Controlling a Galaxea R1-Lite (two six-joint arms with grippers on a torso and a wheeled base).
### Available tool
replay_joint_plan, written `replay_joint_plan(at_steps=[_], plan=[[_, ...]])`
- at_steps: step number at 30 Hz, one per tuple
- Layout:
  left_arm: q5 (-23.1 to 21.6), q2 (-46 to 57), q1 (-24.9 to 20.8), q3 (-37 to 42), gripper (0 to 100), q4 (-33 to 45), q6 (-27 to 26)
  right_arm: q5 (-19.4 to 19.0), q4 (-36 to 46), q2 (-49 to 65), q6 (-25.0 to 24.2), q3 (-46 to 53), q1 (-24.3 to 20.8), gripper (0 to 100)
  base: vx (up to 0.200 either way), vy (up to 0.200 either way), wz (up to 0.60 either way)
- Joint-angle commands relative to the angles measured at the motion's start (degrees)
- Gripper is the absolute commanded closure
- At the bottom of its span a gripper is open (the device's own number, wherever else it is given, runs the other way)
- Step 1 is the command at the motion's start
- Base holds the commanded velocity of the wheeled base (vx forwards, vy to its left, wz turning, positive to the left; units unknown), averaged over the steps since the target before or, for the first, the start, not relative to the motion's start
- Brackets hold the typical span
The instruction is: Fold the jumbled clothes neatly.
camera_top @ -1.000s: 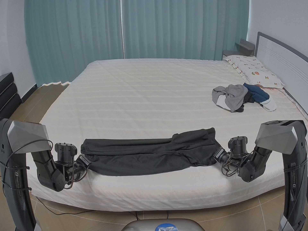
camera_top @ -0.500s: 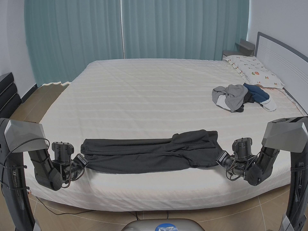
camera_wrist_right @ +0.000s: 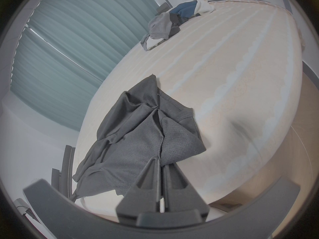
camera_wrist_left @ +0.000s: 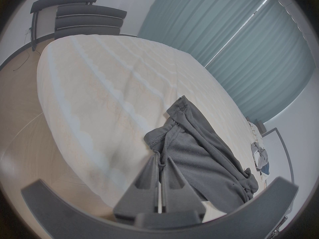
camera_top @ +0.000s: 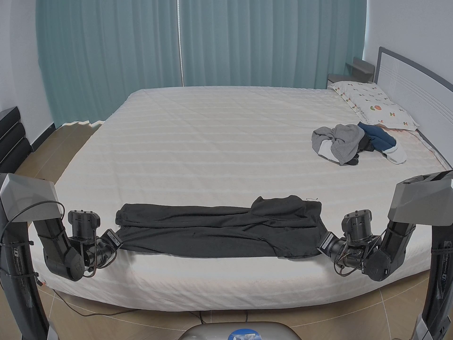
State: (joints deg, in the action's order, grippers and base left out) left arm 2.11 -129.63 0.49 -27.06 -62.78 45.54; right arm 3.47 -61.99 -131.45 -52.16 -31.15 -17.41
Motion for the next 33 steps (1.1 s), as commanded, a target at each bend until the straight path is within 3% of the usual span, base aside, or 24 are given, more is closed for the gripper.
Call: replay_joint_plan(at_steps=[1,8,14,16,21,25,27,29,32,33], plan=[[-0.09,0.26,-0.14,0.61,0,0.03,-0.02,0.04,0.11,-0.38,0.04,0.12,-0.08,0,0.0,0.0,0.0],[-0.09,1.75,-0.05,1.84,0,0.03,-0.54,-0.05,0.2,1.9,0.31,3.02,0.53,0,0.0,0.0,0.0],[-1.76,4.92,3.12,1.05,0,0.12,-1.42,-2.86,0.29,8.58,0.48,5.66,4.58,0,0.0,0.0,0.0],[-5.54,6.41,4.17,0.26,0,0.47,-1.69,-7.34,0.29,10.34,0.4,5.75,8.88,0,0.0,0.0,0.0],[-6.94,5.45,4.43,-5.1,0,2.93,-3.53,-14.37,-0.68,8.58,-0.22,6.45,12.31,0,0.0,0.0,0.0],[-12.3,2.63,5.75,-15.65,0,12.33,-8.45,-16.04,-0.5,7.44,-0.22,5.83,13.1,0,0.0,0.0,0.0],[-15.91,0.35,6.1,-21.19,0,18.05,-13.73,-16.66,-0.76,5.59,-0.22,5.57,13.1,0,0.0,0.0,0.0],[-16.44,-1.06,6.19,-23.83,0,19.63,-16.1,-16.75,-0.76,5.06,-0.22,5.4,13.01,0,0.0,0.0,0.0],[-16.87,-5.45,6.19,-29.45,0,23.05,-24.27,-17.19,-0.68,3.83,-0.22,4.6,12.93,0,0.0,0.0,0.0],[-16.87,-5.45,6.19,-29.45,0,23.05,-24.27,-17.19,-0.68,3.83,-0.22,4.6,12.93,0,0.0,0.0,0.0]])
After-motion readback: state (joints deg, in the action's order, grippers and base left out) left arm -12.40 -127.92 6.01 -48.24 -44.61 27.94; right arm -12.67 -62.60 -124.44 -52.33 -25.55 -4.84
